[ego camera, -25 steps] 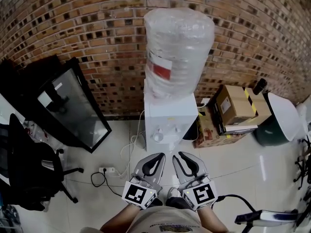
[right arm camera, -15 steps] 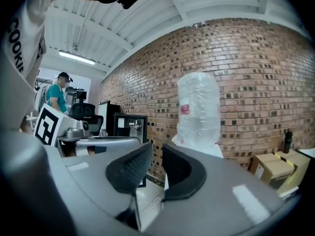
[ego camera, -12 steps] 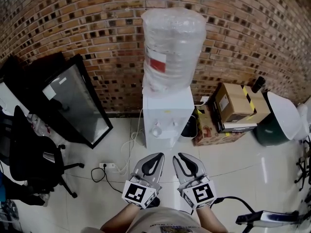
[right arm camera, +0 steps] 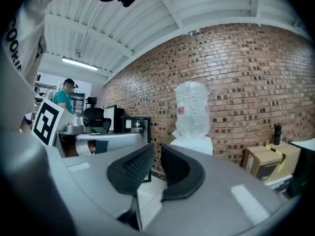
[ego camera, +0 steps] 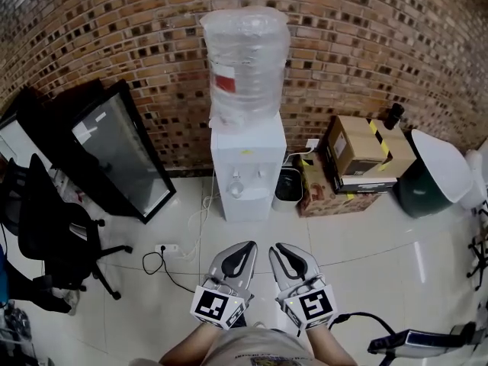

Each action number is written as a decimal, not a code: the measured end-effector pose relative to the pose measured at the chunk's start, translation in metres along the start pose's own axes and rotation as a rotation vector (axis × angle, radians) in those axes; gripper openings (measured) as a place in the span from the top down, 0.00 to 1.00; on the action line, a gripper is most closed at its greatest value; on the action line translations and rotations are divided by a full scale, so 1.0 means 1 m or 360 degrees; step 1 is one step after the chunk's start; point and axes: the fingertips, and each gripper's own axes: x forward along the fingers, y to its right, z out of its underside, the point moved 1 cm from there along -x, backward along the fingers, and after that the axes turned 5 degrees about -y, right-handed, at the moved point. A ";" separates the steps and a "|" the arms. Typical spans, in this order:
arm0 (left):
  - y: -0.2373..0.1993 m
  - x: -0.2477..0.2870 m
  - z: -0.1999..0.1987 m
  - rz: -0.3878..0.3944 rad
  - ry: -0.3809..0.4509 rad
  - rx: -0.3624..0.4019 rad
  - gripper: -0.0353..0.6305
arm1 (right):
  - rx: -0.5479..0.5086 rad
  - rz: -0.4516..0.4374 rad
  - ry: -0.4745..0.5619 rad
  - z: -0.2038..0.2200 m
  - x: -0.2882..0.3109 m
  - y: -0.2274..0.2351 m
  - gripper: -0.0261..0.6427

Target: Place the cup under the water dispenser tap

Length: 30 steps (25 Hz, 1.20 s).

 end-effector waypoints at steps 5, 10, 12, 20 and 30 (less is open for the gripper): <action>0.048 -0.030 0.014 -0.0019 -0.0042 0.0014 0.95 | 0.0017 -0.0014 0.0008 0.015 -0.049 -0.013 0.89; 0.084 -0.054 0.015 -0.0028 -0.0044 0.0048 0.95 | 0.0039 -0.0038 0.0014 0.020 -0.087 -0.032 0.92; 0.094 -0.061 0.012 -0.0025 -0.0040 0.0077 0.95 | 0.0055 -0.0059 0.0020 0.024 -0.096 -0.039 0.93; 0.099 -0.087 0.003 -0.0068 -0.0040 0.0089 0.95 | 0.0065 -0.0094 0.0034 0.021 -0.111 -0.060 0.95; 0.085 -0.111 -0.007 -0.0074 -0.0020 0.0079 0.95 | 0.0018 -0.0077 0.0023 0.017 -0.105 -0.084 0.95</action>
